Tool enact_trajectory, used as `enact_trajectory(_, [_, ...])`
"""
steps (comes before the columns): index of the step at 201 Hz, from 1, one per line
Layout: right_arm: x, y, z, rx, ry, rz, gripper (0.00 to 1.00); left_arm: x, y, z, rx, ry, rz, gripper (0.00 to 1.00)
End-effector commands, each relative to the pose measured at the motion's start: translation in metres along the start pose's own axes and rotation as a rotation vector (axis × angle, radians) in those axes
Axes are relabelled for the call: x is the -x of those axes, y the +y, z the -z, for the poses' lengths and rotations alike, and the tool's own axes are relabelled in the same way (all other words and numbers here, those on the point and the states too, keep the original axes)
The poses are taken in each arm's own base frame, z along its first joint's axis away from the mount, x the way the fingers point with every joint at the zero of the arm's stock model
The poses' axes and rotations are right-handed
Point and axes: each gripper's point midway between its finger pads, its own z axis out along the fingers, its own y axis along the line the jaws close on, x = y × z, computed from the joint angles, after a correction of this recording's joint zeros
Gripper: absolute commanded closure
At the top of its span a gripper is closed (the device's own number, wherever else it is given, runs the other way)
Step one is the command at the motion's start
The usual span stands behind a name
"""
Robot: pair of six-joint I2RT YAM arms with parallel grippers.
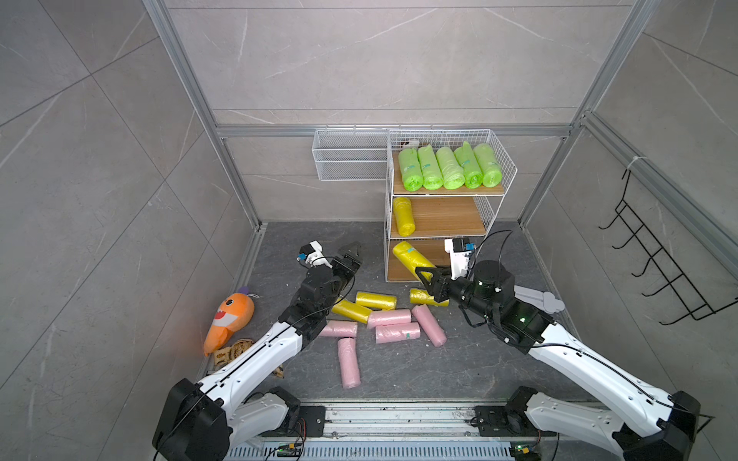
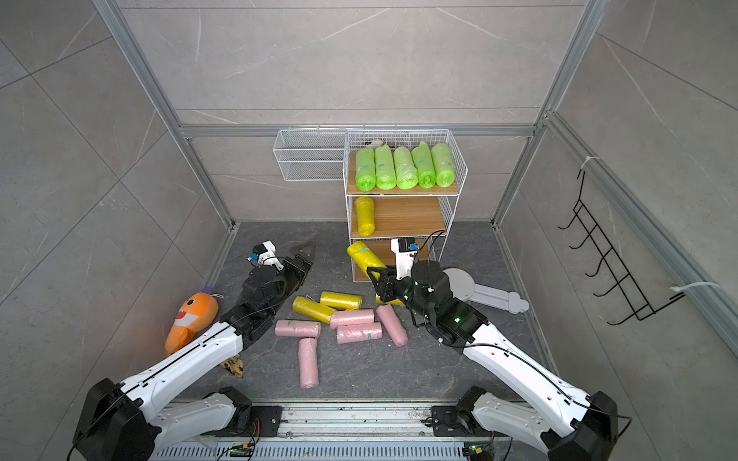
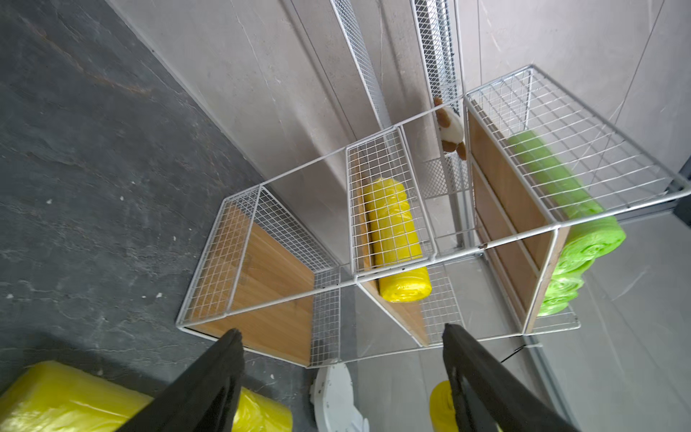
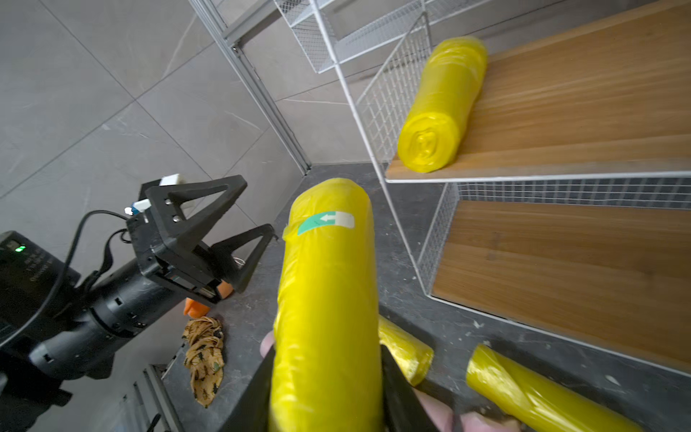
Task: Sort the rolls of trash bags by color and place them on the shelf
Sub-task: Pick up the roll of trash bags from the center of the board, then place the roll of trash bags on the shelf.
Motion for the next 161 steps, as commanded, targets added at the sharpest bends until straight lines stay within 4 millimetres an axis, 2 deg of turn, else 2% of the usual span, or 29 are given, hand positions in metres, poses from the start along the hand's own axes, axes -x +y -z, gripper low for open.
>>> enact_trajectory(1, [0.025,-0.017,0.017,-0.115,-0.031,0.056,0.69,0.012,-0.026,0.001,-0.032,-0.012,-0.138,0.14])
enact_trajectory(35, [0.05,-0.04,0.015,-0.259,-0.088,0.088,0.69,0.0,-0.031,-0.009,-0.046,0.053,-0.175,0.14])
enact_trajectory(80, [0.075,-0.058,-0.012,-0.36,-0.155,0.147,0.69,-0.011,-0.032,-0.016,-0.064,0.111,-0.183,0.14])
enact_trajectory(161, [0.095,-0.087,-0.064,-0.474,-0.219,0.207,0.69,-0.019,-0.034,-0.017,-0.066,0.161,-0.201,0.14])
